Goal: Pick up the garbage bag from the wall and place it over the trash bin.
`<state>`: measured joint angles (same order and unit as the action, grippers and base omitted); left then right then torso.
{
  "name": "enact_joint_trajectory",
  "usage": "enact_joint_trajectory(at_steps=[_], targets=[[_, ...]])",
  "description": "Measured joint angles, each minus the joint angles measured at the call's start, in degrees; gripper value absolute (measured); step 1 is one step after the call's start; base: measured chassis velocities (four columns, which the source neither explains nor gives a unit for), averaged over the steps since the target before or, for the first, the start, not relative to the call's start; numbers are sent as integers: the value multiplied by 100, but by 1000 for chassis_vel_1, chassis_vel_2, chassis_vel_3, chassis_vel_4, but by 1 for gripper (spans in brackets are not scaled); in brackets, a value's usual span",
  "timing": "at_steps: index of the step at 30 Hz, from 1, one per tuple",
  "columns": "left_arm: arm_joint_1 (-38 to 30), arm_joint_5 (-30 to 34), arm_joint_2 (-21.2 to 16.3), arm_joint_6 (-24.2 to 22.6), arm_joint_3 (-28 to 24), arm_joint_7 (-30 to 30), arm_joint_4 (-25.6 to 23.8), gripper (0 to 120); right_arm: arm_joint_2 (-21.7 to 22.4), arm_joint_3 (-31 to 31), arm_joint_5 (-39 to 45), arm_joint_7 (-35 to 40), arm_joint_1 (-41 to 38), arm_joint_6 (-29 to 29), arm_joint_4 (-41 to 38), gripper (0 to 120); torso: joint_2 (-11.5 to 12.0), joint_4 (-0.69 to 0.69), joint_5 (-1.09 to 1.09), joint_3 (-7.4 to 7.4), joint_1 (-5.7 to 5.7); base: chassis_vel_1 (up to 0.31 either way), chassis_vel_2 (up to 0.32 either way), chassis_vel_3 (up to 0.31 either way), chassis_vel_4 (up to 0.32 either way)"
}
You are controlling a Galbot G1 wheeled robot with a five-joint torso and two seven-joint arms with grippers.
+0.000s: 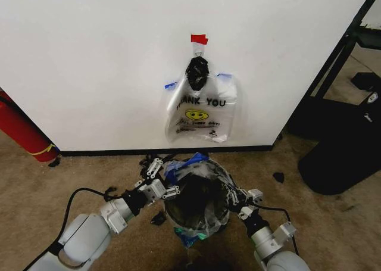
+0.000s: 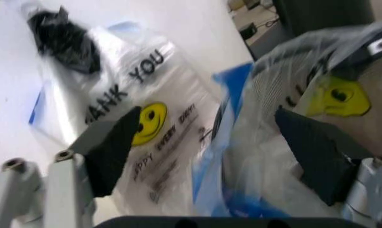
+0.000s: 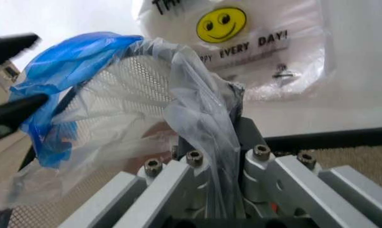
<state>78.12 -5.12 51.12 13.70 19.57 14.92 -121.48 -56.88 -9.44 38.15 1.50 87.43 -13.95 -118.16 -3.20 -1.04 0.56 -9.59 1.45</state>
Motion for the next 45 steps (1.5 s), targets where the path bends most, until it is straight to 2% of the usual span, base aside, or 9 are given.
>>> enact_joint_trajectory(at_steps=[4,6,10,23,30,40,45], targets=[[16,178,51,-115,-35,-156,53,66,0,-17,-124,-68,29,-132,7,1,0,0,0,0,0,0,0,0,0],[24,237,51,-155,-35,-166,37,63,3,-23,-142,-80,29,-161,20,1,0,0,0,0,0,0,0,0,0],[23,388,41,-248,-25,-177,26,46,36,-40,-158,-122,40,-229,35,1,0,0,0,0,0,0,0,0,0],[-29,135,-2,-82,265,-156,192,1,30,-68,-288,-189,69,-323,89,1,0,0,0,0,0,0,0,0,0],[-224,36,-77,-88,240,-151,315,0,1,-16,-321,-363,80,-323,43,1,0,0,0,0,0,0,0,0,0],[-463,-282,-90,-75,222,-172,776,0,34,73,-296,-764,51,-322,25,1,0,0,0,0,0,0,0,0,0],[-701,-364,-111,-69,54,-154,1039,0,20,72,-204,-988,22,-359,73,1,0,0,0,0,0,0,0,0,0]])
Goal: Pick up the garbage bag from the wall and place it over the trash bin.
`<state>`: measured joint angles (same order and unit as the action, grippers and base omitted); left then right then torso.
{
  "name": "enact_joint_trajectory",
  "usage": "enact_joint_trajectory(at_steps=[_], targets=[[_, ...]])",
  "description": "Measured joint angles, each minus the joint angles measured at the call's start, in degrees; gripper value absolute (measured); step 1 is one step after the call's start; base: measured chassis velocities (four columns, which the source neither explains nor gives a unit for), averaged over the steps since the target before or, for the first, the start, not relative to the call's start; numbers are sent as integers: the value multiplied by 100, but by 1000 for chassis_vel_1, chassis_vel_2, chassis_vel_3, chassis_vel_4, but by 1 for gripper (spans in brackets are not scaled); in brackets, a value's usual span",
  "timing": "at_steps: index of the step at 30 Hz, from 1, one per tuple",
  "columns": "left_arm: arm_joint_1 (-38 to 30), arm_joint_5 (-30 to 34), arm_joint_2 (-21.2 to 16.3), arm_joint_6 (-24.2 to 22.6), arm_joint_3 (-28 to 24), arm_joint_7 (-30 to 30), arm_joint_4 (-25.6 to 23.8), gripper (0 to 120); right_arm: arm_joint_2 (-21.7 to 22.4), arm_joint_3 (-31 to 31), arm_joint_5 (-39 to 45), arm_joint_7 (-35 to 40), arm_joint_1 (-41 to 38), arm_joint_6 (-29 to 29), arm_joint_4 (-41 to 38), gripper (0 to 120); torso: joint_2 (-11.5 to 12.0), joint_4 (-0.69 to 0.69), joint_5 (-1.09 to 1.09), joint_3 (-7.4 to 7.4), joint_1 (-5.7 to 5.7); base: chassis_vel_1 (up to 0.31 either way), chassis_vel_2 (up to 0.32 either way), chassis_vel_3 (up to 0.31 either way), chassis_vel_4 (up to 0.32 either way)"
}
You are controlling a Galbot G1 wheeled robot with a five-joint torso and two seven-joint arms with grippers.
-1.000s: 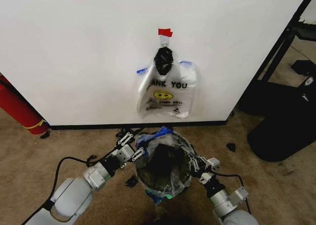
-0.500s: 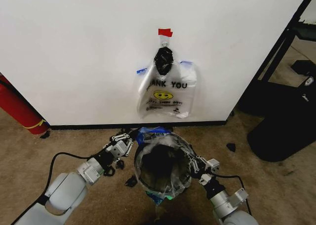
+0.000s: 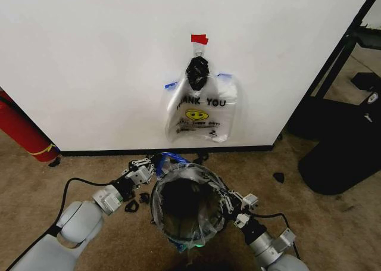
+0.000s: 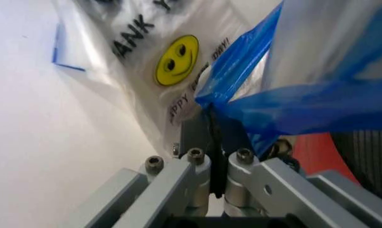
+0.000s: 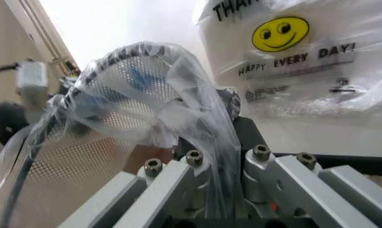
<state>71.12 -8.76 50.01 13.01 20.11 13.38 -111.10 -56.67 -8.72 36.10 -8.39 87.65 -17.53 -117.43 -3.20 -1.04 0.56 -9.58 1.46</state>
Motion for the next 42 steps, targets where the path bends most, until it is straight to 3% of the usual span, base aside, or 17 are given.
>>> enact_joint_trajectory(at_steps=[5,10,16,20,25,30,33,37,42], targets=[[-157,9,-1,101,-194,24,216,0,-83,47,171,-74,-92,-43,102,1,0,0,-1,0,0,0,0,0,0],[-189,463,-5,395,-283,96,392,3,-203,100,414,62,-174,-71,199,1,0,0,0,0,0,0,0,0,0],[-116,1451,111,671,-225,129,572,28,-479,116,636,471,-307,-124,442,1,0,0,-1,0,0,0,0,0,0],[-75,1602,220,579,-96,7,757,41,-639,113,775,763,-380,-120,528,1,0,0,0,1,0,0,0,0,0],[95,1517,321,5,-34,-916,692,58,-798,137,817,1130,-434,-78,568,1,0,1,0,0,0,0,0,0,0],[465,1361,367,-307,-170,-1724,-58,78,-960,180,653,1582,-400,-81,559,1,0,0,-1,0,0,0,0,0,0],[680,1141,367,-305,-261,-1796,-469,86,-998,200,527,1756,-372,-89,527,1,0,-1,-1,1,0,0,0,0,0],[1237,113,281,-266,-577,-1831,-1233,99,-1070,261,-155,2287,-356,-124,517,1,0,0,-2,1,0,0,0,0,0],[1358,-577,285,-521,-756,-1882,-1123,100,-1160,369,-974,3011,-343,-137,501,1,0,0,-1,1,0,0,0,0,0]])
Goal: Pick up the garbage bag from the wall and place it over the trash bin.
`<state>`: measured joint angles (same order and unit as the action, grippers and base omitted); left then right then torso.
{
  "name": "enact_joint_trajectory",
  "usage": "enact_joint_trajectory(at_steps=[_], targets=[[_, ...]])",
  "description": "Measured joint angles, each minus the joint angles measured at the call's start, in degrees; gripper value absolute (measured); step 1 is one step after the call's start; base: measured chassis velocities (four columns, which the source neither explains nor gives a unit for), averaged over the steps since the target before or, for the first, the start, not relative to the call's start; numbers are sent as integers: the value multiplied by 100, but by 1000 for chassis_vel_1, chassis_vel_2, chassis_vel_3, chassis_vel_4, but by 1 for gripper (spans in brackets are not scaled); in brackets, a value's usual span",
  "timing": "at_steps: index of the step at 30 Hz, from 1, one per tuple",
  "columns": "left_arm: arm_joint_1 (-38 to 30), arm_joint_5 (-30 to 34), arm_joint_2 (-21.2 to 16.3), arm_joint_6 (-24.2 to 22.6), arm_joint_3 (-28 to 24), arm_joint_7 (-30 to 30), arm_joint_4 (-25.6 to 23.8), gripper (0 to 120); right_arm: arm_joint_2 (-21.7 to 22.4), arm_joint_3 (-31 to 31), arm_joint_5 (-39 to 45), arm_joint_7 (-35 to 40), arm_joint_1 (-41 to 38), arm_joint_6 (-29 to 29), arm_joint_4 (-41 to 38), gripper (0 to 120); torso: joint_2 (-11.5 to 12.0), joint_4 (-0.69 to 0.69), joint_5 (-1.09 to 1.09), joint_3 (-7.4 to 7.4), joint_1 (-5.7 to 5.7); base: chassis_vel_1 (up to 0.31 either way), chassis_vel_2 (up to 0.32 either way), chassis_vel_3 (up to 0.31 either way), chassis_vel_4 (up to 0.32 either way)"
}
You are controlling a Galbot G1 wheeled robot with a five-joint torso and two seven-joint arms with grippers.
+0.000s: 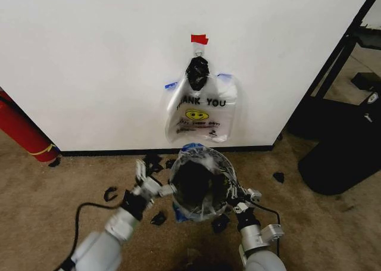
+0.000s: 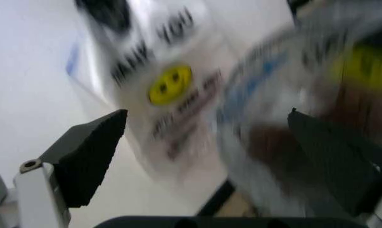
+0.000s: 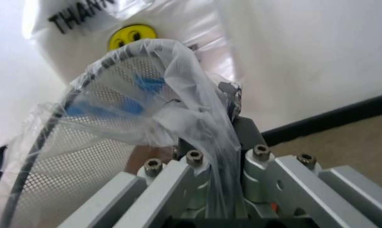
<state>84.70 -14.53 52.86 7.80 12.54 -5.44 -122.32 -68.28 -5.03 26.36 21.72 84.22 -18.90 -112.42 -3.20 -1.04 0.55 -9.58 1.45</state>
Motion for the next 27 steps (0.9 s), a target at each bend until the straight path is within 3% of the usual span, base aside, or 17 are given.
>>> enact_joint_trajectory(at_steps=[6,13,27], targets=[[-168,-250,81,-352,-179,-60,290,100,-75,217,-863,592,34,16,-79,1,0,0,1,-1,0,0,0,0,0],[-393,157,187,-672,-450,-28,397,100,-165,486,-1617,887,-3,40,-4,1,0,0,1,-1,0,0,0,0,0],[-451,29,266,-1399,-578,-680,429,100,-194,612,-2021,1053,-52,57,-19,1,0,0,0,-1,0,0,0,0,0]])
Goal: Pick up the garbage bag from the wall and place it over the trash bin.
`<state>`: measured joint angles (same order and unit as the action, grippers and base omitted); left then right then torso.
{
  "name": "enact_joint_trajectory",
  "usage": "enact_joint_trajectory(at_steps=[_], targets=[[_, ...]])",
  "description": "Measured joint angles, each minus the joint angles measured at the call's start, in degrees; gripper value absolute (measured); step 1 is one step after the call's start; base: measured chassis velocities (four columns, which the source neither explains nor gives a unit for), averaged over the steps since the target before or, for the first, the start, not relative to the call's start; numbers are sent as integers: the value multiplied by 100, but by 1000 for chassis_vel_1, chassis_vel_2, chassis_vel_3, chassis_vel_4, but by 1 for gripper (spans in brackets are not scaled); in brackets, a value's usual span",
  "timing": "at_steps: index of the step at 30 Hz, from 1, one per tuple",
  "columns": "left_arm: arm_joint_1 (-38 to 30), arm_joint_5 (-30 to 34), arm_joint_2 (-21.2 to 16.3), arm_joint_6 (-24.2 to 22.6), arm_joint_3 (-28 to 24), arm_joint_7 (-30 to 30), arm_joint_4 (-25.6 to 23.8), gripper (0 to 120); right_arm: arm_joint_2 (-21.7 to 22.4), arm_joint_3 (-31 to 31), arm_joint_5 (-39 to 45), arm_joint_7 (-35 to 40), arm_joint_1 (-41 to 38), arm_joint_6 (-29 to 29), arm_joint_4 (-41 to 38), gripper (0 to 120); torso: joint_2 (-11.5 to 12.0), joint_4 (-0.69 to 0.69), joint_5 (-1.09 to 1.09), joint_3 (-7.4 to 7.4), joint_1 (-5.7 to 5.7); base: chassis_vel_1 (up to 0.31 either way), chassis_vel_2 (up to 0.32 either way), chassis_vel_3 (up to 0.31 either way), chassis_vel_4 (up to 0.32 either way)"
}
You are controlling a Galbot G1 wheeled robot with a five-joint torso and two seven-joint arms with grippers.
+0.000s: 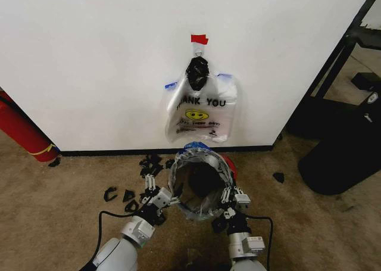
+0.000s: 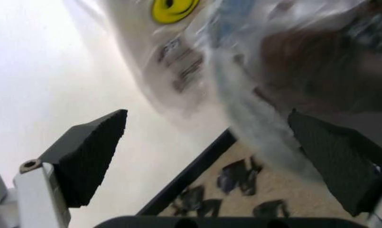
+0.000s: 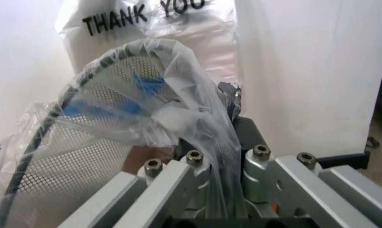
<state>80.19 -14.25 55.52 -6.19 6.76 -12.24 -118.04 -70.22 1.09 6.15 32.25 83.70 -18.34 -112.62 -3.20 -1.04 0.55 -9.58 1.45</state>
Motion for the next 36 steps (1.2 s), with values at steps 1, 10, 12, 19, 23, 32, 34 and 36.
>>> enact_joint_trajectory(at_steps=[1,10,12,19,23,32,34,36], targets=[[13,-16,-1,-48,26,-38,-13,100,2,-5,0,12,4,5,-14,1,0,0,0,0,0,0,0,0,0],[38,-81,45,-147,171,-206,-23,100,49,-96,52,28,53,22,-132,1,0,0,0,0,0,0,0,0,0],[40,-89,50,-144,211,-238,15,100,68,-112,81,28,78,22,-157,1,0,0,0,0,0,0,0,0,0],[117,-83,81,12,293,-345,-73,100,99,-143,132,17,125,19,-198,1,0,0,1,0,0,0,0,0,0],[226,50,88,188,234,-229,-388,100,97,-173,126,17,115,5,-160,1,0,1,-1,0,0,0,0,0,0],[-49,12,256,522,-22,455,-35,100,62,-73,-29,0,46,-13,-78,1,0,0,1,0,0,0,0,0,0],[-109,-17,246,455,-28,466,70,100,62,-54,-56,-1,37,-12,-71,1,0,0,1,0,0,0,0,0,0],[-133,-45,242,427,-25,464,116,100,60,-47,-69,0,34,-12,-68,1,0,0,1,0,0,0,0,0,0]])
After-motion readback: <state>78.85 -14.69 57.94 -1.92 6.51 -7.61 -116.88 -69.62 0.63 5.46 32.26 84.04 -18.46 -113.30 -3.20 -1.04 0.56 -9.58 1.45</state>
